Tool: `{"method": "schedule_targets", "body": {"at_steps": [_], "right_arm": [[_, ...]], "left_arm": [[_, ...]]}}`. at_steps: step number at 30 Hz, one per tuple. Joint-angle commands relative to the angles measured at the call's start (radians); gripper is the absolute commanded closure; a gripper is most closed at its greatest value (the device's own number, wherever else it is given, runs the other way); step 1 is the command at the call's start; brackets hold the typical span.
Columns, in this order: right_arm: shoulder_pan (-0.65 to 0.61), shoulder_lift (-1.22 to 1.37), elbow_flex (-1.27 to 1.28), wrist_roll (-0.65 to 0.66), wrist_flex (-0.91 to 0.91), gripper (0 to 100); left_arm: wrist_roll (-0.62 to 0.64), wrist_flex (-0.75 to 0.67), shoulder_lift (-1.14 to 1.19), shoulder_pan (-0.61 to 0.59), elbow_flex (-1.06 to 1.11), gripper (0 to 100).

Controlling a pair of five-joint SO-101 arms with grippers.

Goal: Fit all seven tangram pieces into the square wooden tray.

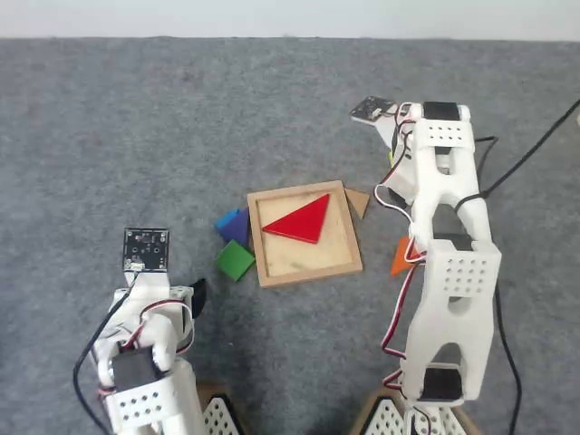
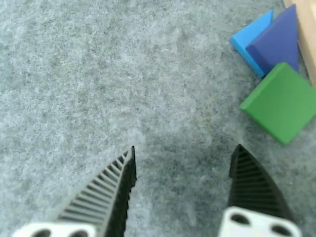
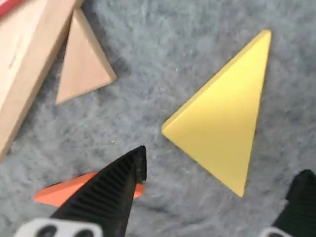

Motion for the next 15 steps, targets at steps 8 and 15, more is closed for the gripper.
{"method": "schedule_targets", "body": {"at_steps": [8, 15], "right_arm": [[-0.051, 0.084, -0.006, -0.043, -0.170, 55.2], [-0.056, 0.108, -0.006, -0.048, -0.174, 58.6]], "left_arm": [[0.005, 0.003, -0.021, 0.000, -0.012, 70], [0.005, 0.003, -0.021, 0.000, -0.012, 70]]}}
